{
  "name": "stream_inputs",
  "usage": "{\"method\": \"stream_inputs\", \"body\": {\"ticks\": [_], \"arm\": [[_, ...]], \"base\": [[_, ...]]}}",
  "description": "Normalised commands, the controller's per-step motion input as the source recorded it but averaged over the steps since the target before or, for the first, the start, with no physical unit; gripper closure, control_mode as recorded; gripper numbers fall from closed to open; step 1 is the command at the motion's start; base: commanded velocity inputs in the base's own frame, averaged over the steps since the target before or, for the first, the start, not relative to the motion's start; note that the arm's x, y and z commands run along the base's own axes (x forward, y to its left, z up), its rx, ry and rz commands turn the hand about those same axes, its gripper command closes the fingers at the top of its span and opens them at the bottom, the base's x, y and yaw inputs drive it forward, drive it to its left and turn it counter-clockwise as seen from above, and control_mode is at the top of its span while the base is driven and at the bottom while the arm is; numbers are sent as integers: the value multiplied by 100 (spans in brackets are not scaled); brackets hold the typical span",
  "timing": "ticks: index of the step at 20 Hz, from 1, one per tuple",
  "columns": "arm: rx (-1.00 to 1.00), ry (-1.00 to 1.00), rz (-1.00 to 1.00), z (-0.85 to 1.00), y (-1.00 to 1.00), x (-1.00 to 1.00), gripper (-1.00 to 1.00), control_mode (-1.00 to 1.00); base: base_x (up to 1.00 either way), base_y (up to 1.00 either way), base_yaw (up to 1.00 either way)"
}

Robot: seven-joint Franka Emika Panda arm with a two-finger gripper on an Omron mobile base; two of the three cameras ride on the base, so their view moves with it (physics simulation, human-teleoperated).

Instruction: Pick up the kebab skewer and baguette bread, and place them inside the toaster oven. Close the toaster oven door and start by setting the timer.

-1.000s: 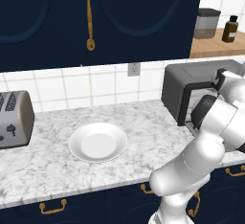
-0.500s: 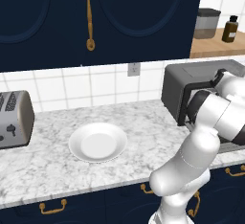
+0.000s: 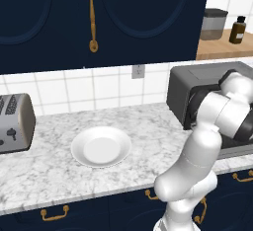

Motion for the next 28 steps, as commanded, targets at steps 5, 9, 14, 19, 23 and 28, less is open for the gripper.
{"method": "stream_inputs", "body": {"ticks": [5,9,14,19,23,28], "arm": [[0,-1,0,0,0,0,-100,-100],[0,0,0,0,0,3,-100,-100],[0,-3,0,28,0,-3,-100,-100],[0,-2,-7,17,0,-44,-100,-100],[0,3,-17,0,0,-90,-100,-100],[0,13,-15,-20,-1,-62,-100,-100]], "base": [[0,0,0],[0,0,0],[0,0,0],[0,0,0],[0,0,0],[0,0,0]]}}
